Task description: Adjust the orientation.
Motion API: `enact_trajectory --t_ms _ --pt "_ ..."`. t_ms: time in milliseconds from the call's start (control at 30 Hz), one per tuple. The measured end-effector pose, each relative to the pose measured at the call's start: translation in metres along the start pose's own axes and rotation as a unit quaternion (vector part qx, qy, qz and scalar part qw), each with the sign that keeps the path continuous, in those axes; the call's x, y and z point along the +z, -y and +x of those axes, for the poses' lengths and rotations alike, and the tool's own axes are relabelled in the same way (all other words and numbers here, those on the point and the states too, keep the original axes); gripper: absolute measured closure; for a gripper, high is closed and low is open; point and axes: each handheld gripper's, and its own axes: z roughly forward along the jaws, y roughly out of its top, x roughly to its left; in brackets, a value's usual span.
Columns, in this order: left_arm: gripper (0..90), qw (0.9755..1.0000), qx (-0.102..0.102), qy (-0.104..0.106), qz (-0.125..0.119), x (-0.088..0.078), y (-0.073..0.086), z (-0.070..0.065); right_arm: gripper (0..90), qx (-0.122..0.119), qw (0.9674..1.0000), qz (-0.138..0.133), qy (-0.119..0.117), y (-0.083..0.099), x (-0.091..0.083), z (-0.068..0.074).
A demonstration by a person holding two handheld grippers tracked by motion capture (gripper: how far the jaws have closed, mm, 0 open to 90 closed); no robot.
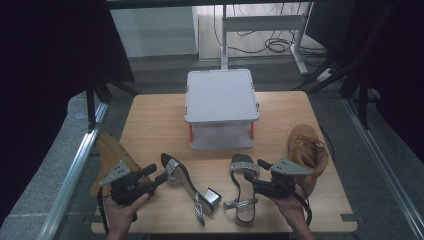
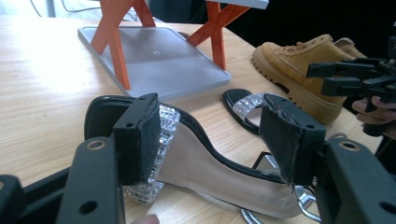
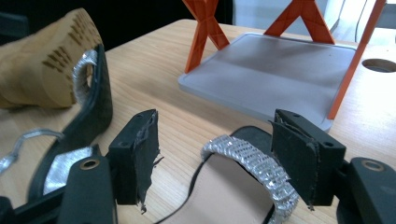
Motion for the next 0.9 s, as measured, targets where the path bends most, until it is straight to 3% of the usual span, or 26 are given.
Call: enact_trajectory --t_ms 167,267,400,500,600,700,800,900 --pt "37.5 1.0 0.002 -0.003 -0.007 0.0 -0.003 -0.011 33.0 0.021 0.9995 -0.006 -0.023 0.0 -0.001 -0.005" --pt "38.2 0.9999 0.016 0.001 0.002 0.005 -0.007 -0.024 33.0 0.035 0.9987 -0.015 -0.035 -0.006 -0.003 -0.004" --pt "44.0 0.9997 0.02 0.009 0.004 0.011 -0.014 -0.033 33.1 0.038 0.998 -0.022 -0.045 -0.016 -0.001 0.002" --pt "57.3 0.9993 0.033 0.011 0.016 0.011 -0.017 -0.04 37.5 0.063 0.9948 -0.04 -0.07 -0.02 -0.001 0.005" --pt "71.2 0.9991 0.033 0.017 0.022 0.01 -0.016 -0.046 37.5 0.052 0.9963 -0.03 -0.061 -0.017 -0.001 0.006" --pt "83.1 0.9991 0.03 0.013 0.028 0.007 -0.016 -0.05 37.8 0.059 0.9954 -0.034 -0.068 -0.012 -0.004 0.005" --pt "88.9 0.999 0.032 0.009 0.031 0.002 -0.015 -0.053 37.6 0.038 0.9973 -0.022 -0.059 -0.003 -0.008 0.005" --pt "89.6 0.9988 0.032 0.003 0.036 0.001 -0.013 -0.054 38.0 0.04 0.9977 -0.02 -0.051 0.003 -0.011 0.003"
